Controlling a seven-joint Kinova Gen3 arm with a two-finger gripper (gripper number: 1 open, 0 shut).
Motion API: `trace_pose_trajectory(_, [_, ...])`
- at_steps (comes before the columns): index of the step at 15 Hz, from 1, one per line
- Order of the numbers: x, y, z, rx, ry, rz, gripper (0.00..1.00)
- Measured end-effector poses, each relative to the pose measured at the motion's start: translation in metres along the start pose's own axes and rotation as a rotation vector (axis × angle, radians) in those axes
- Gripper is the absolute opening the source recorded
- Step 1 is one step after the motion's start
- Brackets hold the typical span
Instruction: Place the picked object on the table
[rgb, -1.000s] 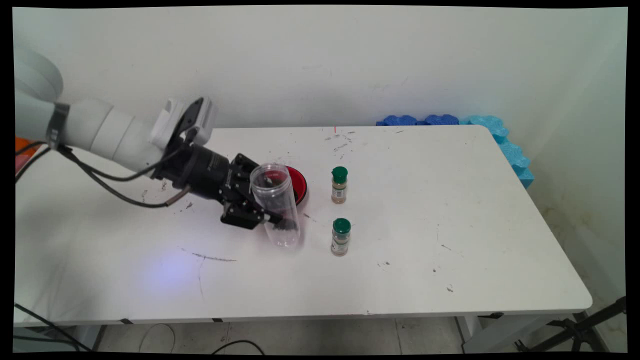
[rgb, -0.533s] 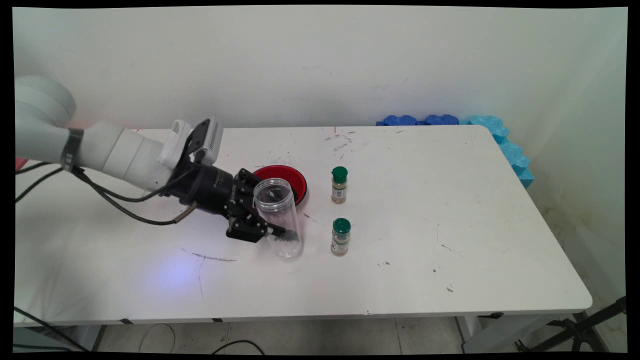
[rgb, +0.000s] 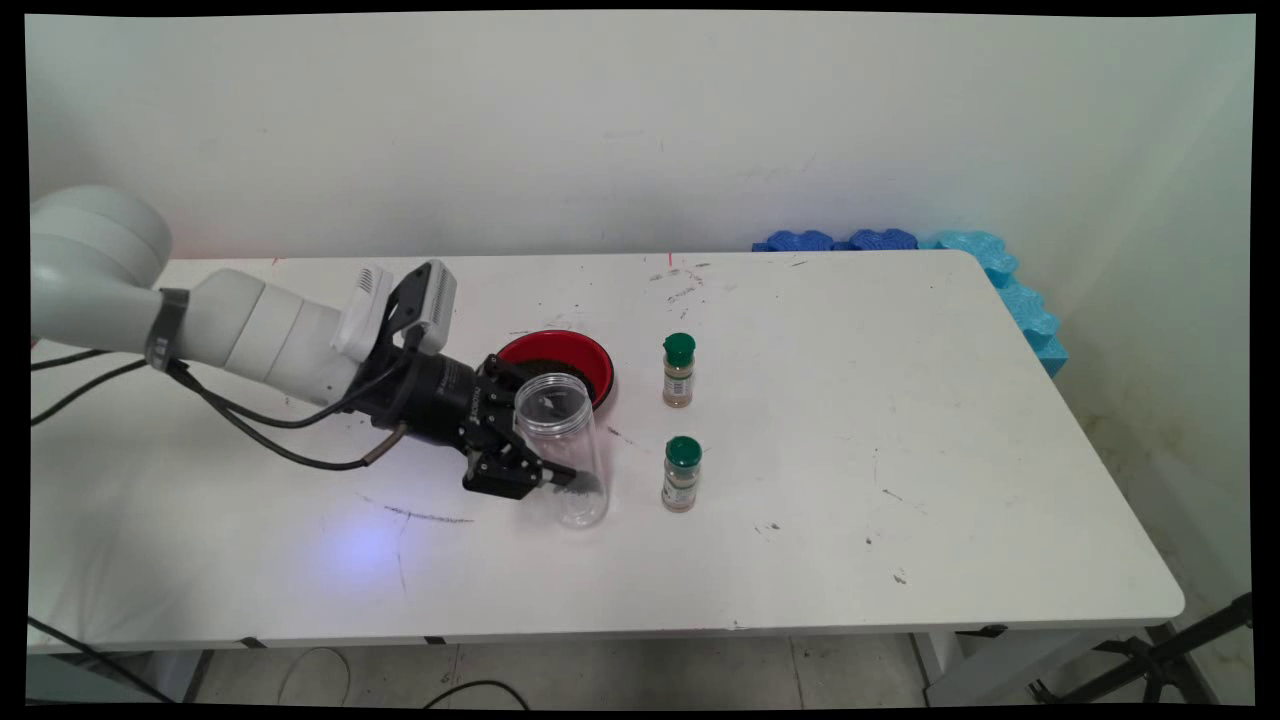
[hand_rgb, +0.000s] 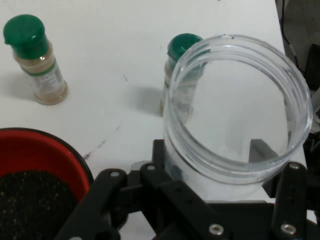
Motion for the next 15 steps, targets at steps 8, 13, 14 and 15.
trace_pose_trajectory(8, [-0.005, 0.000, 0.009, 0.010, 0.002, -0.006, 0.00])
trace_pose_trajectory(13, [-0.006, -0.001, 0.012, 0.015, 0.005, -0.007, 1.00])
trace_pose_trajectory(14, [-0.006, -0.001, 0.013, 0.014, 0.006, -0.008, 1.00])
trace_pose_trajectory(15, [-0.006, 0.000, 0.013, 0.013, 0.006, -0.008, 1.00])
